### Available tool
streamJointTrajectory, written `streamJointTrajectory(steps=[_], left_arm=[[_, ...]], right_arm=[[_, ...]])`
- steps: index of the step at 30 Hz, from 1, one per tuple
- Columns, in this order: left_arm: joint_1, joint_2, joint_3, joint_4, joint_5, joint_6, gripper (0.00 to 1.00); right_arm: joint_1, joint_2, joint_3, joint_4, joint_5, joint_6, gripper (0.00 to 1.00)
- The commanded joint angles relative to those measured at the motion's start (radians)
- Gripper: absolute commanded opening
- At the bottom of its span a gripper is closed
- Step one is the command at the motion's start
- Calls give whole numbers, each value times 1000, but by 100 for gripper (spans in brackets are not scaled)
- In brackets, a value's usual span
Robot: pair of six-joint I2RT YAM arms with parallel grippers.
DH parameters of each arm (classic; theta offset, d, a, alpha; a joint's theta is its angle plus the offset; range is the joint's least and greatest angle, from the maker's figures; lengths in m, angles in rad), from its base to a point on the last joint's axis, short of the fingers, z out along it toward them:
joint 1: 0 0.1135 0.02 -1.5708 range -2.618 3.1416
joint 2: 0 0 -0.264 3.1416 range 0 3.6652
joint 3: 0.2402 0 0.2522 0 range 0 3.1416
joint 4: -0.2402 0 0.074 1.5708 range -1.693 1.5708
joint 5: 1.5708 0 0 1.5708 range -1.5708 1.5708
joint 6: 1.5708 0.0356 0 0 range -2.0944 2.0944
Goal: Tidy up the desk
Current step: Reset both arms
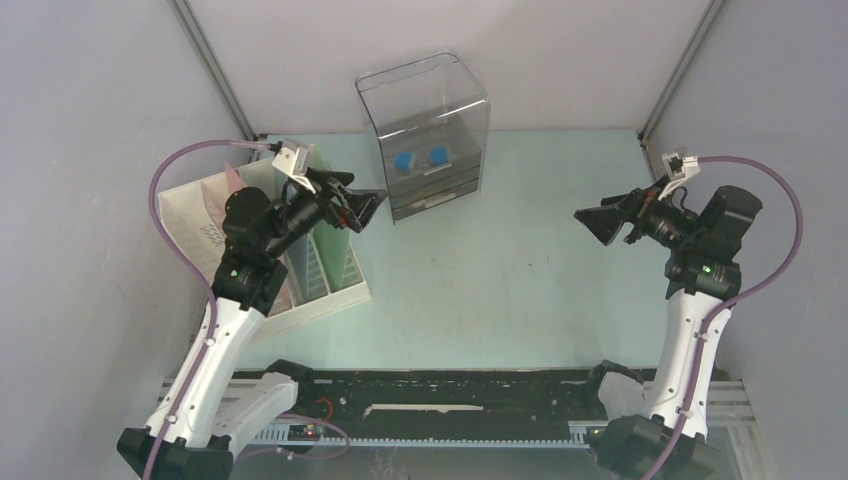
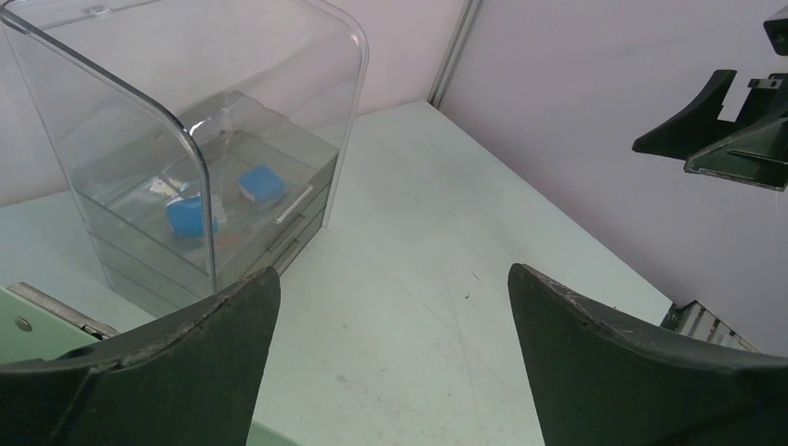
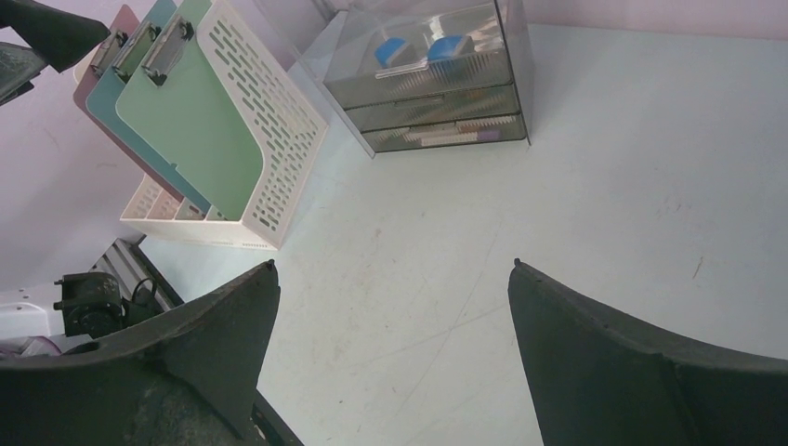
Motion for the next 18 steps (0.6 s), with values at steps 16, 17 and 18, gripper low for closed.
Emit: streamJointTrajectory(steps=[16, 17, 18], left_arm=[[6, 6, -5, 33, 26, -7, 100], [6, 5, -6, 33, 27, -9, 100], [5, 7, -6, 33, 28, -9, 100]], right_arm=[[-11, -14, -1, 5, -36, -26, 100], [-11, -13, 0, 4, -36, -27, 100], [-11, -13, 1, 4, -36, -26, 100]])
